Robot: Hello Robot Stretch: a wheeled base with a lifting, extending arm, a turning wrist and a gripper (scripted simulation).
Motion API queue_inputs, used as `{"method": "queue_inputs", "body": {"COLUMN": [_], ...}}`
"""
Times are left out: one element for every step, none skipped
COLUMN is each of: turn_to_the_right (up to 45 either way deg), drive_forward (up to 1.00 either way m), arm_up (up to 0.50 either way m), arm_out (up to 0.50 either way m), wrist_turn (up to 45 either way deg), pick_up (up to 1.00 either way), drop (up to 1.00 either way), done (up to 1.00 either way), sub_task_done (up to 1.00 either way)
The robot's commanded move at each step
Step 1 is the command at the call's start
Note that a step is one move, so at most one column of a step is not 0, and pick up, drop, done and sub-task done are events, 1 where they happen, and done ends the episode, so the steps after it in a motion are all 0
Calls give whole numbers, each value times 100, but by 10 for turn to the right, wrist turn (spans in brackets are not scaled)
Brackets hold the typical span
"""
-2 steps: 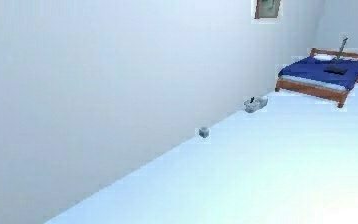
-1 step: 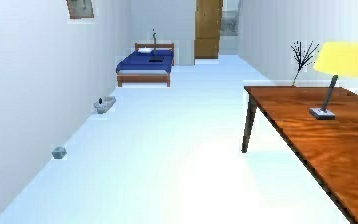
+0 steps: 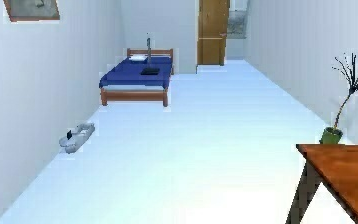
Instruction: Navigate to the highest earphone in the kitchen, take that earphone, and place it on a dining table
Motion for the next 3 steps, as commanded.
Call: {"method": "queue_inputs", "body": {"turn_to_the_right": [0,90,0], "drive_forward": [100,0,20], "arm_up": [0,0,0], "arm_out": [0,0,0], "wrist_turn": [0,0,0], "pick_up": [0,0,0], "drop": [0,0,0], "done": [0,0,0], "sub_task_done": [0,0,0]}}
